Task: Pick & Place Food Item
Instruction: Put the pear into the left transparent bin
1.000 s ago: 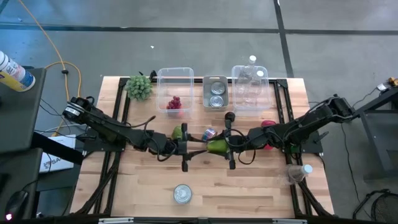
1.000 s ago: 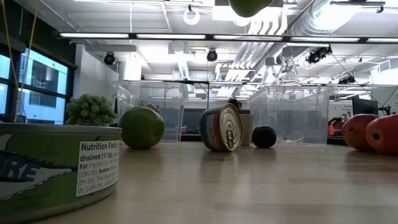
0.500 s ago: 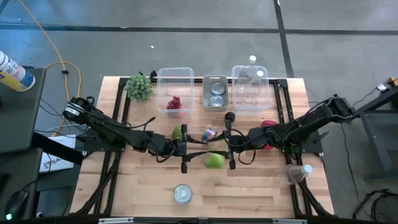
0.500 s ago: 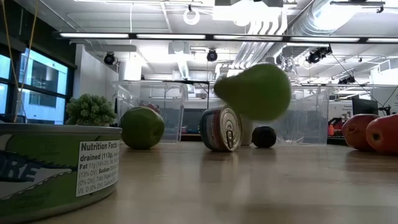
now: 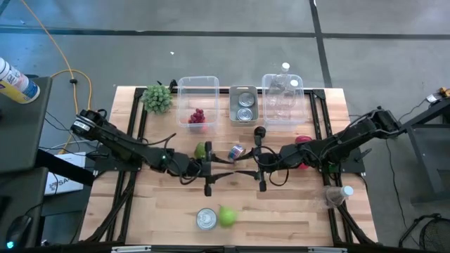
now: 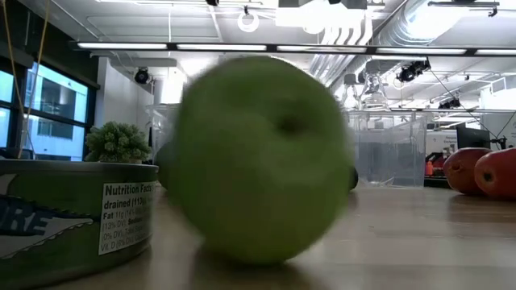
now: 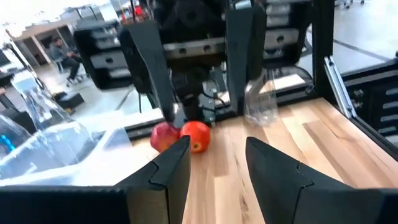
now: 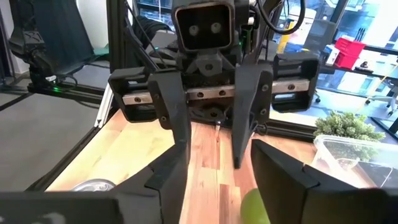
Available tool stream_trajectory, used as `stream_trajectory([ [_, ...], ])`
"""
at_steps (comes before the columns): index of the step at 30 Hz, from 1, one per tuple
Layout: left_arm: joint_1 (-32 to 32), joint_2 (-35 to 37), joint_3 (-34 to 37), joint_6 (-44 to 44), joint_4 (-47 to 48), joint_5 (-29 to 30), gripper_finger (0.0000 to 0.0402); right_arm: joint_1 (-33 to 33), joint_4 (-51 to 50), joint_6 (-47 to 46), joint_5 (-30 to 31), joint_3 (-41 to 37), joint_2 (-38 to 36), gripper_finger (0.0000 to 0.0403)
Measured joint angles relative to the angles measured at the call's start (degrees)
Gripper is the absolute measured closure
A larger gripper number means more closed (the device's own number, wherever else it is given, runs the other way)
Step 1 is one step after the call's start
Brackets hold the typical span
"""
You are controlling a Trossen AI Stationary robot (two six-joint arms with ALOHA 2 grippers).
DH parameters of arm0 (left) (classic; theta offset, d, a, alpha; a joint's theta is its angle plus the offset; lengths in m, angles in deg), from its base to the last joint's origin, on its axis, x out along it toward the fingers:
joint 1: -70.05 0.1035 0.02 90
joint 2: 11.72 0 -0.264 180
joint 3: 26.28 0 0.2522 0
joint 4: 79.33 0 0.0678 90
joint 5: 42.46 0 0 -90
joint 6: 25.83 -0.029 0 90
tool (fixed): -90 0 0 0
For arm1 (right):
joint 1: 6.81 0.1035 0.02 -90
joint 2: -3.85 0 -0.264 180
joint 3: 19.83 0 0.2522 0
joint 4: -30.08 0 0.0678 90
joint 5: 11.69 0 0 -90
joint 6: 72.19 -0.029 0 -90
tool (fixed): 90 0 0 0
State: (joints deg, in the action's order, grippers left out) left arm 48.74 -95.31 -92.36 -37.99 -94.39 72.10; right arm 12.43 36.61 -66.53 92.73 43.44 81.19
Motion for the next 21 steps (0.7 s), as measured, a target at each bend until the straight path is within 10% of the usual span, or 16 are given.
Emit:
stream_trajectory([
  [12,-5.15,0.28,0.00,7.27,7.06,-0.61,0.0254,1.21,-0.50,-2.83,-4.47,0.00,0.00,0.0118],
  [21,-5.35,0.17,-0.52,20.14,14.57,-18.64,0.0254,5.04,1.52,-4.11,-3.98,0.00,0.00,0.0089],
])
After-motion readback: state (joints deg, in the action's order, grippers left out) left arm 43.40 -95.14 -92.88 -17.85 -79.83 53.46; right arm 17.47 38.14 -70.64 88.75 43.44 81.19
